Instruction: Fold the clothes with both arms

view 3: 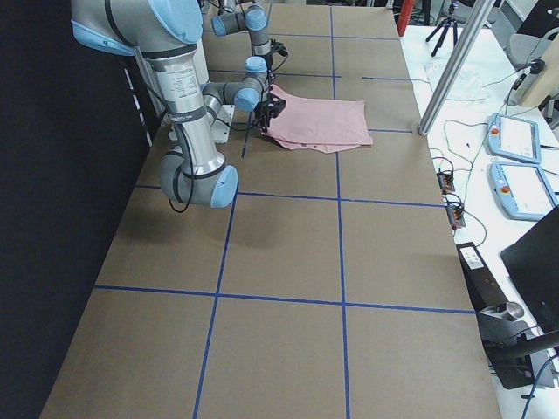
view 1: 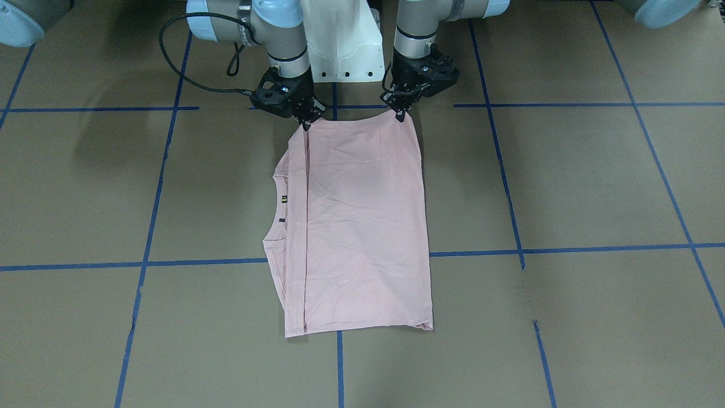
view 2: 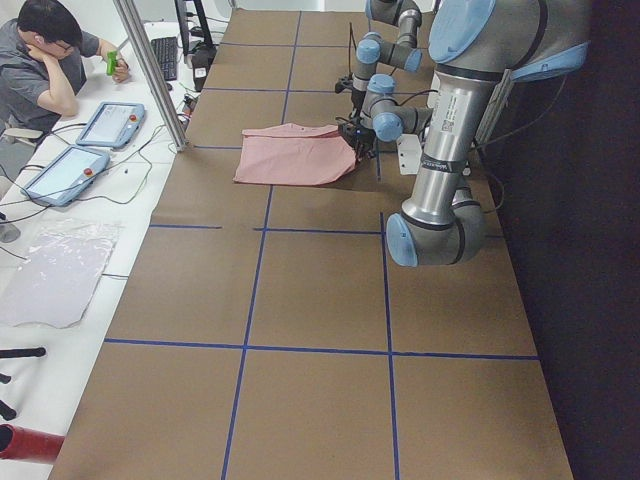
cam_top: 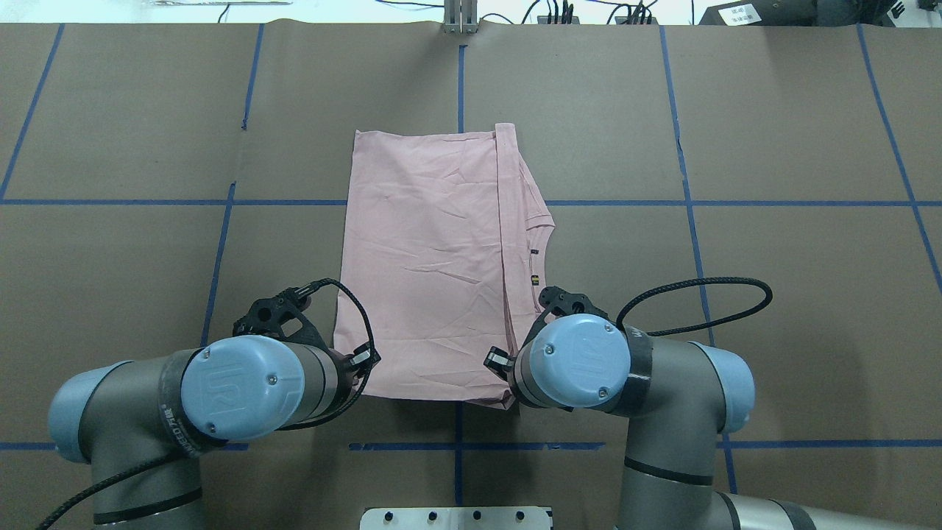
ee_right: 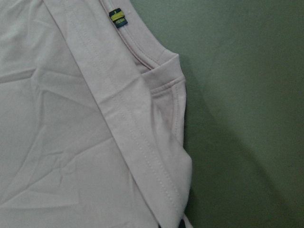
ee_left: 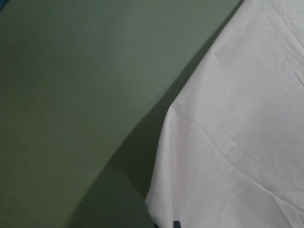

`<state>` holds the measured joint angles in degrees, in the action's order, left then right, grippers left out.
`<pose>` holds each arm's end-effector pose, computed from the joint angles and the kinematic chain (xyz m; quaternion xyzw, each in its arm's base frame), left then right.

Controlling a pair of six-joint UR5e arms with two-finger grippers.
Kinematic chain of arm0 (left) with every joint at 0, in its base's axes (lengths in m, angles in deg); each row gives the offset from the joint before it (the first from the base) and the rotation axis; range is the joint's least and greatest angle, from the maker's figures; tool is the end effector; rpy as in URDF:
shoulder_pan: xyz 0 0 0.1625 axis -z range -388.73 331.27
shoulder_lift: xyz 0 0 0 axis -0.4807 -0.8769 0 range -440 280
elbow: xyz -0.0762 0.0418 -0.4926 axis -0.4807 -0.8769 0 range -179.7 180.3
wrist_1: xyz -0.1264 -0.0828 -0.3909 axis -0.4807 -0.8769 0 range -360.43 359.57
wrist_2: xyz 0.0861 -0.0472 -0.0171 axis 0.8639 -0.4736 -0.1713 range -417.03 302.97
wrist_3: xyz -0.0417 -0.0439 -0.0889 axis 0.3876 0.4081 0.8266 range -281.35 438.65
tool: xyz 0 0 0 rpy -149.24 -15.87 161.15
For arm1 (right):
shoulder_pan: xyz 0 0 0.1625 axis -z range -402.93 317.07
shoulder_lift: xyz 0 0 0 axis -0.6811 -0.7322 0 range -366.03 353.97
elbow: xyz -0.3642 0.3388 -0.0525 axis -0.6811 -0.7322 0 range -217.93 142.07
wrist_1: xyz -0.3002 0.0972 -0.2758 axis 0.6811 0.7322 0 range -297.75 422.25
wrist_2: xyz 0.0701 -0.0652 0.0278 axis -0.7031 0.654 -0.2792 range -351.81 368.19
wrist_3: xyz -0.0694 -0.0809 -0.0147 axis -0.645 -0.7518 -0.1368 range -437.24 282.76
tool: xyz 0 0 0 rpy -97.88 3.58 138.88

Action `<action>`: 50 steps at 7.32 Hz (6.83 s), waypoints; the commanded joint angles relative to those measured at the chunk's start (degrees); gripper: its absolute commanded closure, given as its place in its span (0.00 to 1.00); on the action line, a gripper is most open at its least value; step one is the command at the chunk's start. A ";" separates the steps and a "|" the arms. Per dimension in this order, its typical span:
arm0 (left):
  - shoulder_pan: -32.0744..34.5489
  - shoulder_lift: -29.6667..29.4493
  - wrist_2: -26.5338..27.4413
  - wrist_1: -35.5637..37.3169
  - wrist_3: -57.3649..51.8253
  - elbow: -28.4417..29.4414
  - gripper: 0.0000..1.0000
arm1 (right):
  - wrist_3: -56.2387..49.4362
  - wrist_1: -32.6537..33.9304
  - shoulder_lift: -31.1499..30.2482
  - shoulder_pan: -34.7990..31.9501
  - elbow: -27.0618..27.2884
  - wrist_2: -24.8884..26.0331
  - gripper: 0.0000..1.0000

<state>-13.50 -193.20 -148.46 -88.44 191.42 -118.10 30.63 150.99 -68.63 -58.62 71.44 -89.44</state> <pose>0.5353 -0.2811 0.3046 -0.0388 0.4178 -0.2906 0.8599 -0.5919 -0.2899 0.3143 -0.0685 -0.4049 0.2372 0.8804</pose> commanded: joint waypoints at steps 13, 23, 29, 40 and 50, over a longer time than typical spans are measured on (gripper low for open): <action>6.55 -2.10 -2.53 -7.26 -7.39 4.04 1.00 | -8.90 -8.39 1.69 -7.60 -2.22 0.33 1.00; 28.63 -18.63 -2.97 -31.70 -19.17 44.22 0.00 | -19.18 -28.27 23.31 -28.52 -45.21 -0.64 0.00; 41.18 -1.88 -18.00 -12.62 -53.28 15.47 0.00 | -70.49 -4.34 5.70 -46.76 -28.05 -16.26 0.00; 66.16 21.43 -38.66 -26.37 -100.20 28.30 0.00 | -112.61 6.97 -22.64 -69.30 -12.10 -35.27 0.00; 72.40 23.82 -42.52 -2.60 -128.15 27.17 0.00 | -110.42 7.06 -25.98 -70.62 -12.70 -36.58 0.00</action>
<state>58.49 -169.40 -189.44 -90.94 64.02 -91.39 -79.81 158.09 -93.75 -128.82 58.91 -125.55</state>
